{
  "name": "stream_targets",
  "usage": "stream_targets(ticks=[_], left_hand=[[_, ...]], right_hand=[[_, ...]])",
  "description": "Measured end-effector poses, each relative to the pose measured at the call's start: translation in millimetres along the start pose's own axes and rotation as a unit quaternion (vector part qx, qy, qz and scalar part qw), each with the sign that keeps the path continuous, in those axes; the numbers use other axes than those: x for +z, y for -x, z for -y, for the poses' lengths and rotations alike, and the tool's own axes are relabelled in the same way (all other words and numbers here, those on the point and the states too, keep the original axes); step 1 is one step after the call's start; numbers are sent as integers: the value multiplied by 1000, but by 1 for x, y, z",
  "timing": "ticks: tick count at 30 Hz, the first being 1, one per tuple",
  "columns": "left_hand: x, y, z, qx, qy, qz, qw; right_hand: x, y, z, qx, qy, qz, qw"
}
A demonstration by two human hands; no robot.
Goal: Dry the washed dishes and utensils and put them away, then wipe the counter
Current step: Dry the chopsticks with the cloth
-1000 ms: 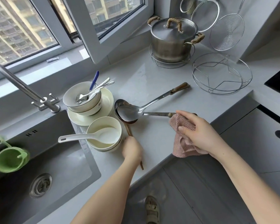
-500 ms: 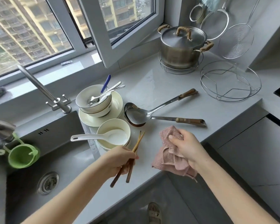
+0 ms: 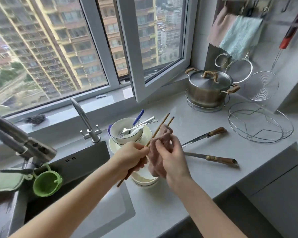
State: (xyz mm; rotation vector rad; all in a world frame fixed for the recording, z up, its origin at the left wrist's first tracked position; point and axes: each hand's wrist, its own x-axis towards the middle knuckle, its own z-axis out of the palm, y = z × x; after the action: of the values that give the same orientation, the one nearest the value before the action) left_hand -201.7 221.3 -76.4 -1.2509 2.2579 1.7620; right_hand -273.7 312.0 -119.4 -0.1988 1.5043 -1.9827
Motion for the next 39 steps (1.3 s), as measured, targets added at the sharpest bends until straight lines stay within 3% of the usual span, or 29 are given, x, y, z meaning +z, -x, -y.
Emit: stream_targets(ticks=[7,15,19,21,25,28,32,37,39], left_hand=[[-55,13,0,63,-97,-82,990],[-146,48,17,66,-67,-94,991],[-179,71,54,41,-60,-118,990],[-195,75,71,47,3,-161,986],[-212,75,88,65,138,-189,970],[-203,73,91,87,122,-167,975],[-197,72,101,108,95,-151,978],[-214,84,111,58,31,-93,994],[-237,91,109,69,44,-155,985]], right_hand=[[93,-11,4,-74,-30,-58,995],[169,-33,13,-28,-122,-100,987],[178,-51,9,-37,-102,-141,984],[177,-49,4,-51,-73,-143,986],[196,-5,-20,-24,-75,40,996],[223,22,-43,-23,-83,150,985],[245,30,-49,-68,-52,139,987],[249,34,-46,-56,15,164,985],[244,31,-40,-39,58,200,977]])
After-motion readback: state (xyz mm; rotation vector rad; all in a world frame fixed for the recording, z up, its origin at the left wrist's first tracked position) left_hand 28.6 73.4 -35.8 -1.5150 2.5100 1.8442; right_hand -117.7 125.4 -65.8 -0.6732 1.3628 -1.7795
